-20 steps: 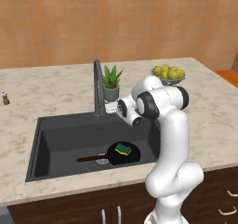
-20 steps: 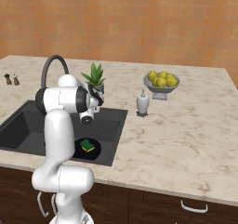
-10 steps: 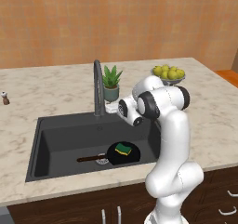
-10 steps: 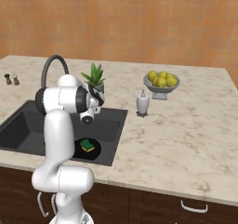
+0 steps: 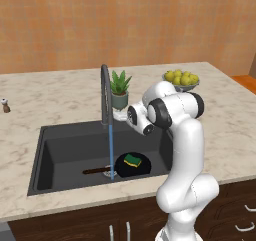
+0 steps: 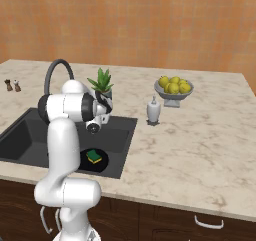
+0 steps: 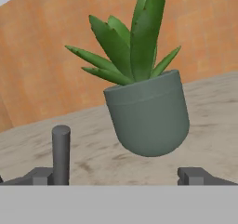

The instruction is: Pick the pan and sponge and place them into the sink. Then turn on the water.

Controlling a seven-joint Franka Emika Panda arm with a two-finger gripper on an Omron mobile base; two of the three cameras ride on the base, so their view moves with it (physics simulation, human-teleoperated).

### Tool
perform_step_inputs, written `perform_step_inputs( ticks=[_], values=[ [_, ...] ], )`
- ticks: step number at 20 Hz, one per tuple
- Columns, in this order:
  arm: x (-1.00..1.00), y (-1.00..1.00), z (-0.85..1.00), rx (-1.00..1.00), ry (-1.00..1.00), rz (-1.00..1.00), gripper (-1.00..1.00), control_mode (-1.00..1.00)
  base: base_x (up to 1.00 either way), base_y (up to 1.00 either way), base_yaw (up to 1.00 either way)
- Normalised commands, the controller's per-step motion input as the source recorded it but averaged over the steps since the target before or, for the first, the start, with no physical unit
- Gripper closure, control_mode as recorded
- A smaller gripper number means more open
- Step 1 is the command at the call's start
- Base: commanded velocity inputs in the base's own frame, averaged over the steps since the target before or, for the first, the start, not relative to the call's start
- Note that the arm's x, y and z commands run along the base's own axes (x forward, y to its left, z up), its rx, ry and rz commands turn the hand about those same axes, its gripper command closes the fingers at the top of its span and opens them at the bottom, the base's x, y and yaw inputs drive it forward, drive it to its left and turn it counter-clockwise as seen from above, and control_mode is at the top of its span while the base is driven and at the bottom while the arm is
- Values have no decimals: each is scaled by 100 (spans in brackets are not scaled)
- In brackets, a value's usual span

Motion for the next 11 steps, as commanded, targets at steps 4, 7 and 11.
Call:
perform_step_inputs(
  ticks=[4,7,11],
  values=[
    [7,-100,0,7,7,-2,-100,-100,0,0,0],
    [1,-93,-5,3,6,0,-100,-100,0,0,0],
    [0,-88,-1,3,2,0,-100,-100,0,0,0]
  ],
)
